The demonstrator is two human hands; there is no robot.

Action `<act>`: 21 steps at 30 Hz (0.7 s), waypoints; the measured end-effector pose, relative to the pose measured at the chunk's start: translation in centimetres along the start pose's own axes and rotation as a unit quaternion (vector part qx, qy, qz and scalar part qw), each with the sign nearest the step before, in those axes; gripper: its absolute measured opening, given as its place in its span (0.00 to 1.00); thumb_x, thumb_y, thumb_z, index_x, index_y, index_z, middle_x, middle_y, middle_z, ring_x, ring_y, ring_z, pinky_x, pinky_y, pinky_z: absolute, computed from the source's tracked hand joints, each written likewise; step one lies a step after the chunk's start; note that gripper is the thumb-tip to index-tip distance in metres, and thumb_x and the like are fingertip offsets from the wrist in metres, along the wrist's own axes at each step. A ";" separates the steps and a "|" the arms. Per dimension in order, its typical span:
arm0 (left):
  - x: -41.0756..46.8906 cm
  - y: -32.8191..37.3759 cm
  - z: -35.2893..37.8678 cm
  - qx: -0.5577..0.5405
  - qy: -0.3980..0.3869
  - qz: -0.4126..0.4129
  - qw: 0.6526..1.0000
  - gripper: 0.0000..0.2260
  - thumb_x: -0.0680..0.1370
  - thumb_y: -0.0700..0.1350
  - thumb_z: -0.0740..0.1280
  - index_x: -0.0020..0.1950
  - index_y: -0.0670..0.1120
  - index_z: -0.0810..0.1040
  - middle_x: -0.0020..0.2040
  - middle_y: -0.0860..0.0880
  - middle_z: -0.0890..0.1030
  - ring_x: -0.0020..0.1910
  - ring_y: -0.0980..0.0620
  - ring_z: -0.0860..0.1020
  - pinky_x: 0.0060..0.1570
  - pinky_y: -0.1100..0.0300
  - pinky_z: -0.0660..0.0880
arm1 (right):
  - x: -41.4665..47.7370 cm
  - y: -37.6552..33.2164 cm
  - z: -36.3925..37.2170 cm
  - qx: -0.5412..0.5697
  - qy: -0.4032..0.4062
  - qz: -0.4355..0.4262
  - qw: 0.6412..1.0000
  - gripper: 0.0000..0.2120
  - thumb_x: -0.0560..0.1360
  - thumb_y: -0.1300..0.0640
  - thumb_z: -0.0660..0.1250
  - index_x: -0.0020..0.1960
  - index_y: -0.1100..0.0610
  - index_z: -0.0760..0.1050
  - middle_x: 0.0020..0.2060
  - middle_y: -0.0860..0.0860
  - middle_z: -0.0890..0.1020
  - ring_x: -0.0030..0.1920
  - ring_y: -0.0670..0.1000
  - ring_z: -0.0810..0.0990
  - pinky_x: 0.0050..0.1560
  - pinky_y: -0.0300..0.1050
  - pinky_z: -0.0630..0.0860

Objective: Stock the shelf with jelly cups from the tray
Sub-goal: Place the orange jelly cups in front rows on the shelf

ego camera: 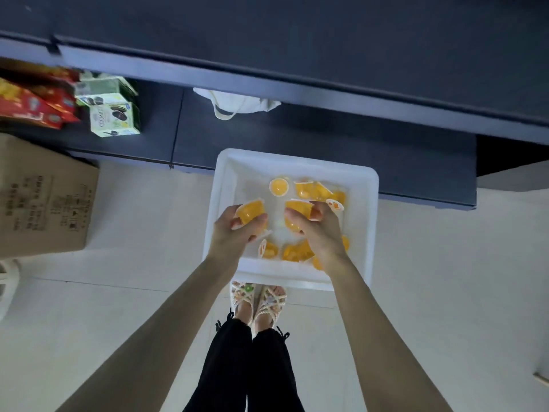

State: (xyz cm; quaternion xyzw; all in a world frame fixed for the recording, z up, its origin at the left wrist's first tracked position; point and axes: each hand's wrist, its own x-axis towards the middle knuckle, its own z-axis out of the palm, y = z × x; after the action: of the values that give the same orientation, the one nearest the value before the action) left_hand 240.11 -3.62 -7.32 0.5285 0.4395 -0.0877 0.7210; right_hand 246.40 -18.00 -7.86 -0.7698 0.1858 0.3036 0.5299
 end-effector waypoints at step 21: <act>-26.7 35.1 -3.1 -0.013 -0.027 0.406 0.913 0.10 0.74 0.44 0.70 0.54 0.47 0.75 0.41 0.52 0.84 0.43 0.52 0.82 0.47 0.59 0.77 | -25.0 -38.2 -6.5 0.029 -0.066 -0.406 0.911 0.13 0.69 0.60 0.75 0.52 0.56 0.77 0.46 0.50 0.82 0.47 0.48 0.82 0.49 0.42 0.81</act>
State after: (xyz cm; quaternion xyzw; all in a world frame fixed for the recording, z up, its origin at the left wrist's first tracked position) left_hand 243.18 4.92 35.91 0.6492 0.1686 0.2045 0.7130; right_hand 252.73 -10.79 37.29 -0.7412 -0.1698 0.1067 0.6406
